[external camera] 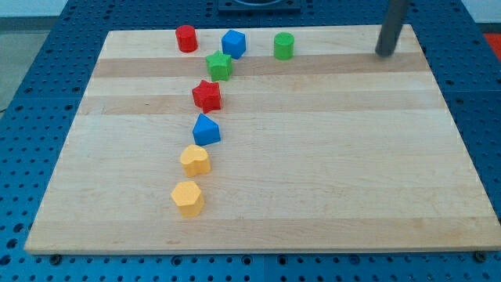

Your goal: Separate the red circle and red star and slide the red star left a bit

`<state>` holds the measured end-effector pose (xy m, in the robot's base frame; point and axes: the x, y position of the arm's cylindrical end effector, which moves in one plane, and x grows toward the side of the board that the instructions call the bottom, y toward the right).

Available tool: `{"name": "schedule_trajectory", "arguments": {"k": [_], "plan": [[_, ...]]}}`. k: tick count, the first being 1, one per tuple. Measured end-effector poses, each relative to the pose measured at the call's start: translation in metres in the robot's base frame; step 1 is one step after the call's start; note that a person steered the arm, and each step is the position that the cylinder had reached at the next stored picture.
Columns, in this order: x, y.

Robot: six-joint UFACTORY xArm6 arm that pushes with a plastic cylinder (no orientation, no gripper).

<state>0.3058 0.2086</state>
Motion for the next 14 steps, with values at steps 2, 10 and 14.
{"name": "schedule_trajectory", "arguments": {"k": [2,10,14], "plan": [[0.104,-0.146],[0.157,-0.313],[0.212,-0.35]]}}
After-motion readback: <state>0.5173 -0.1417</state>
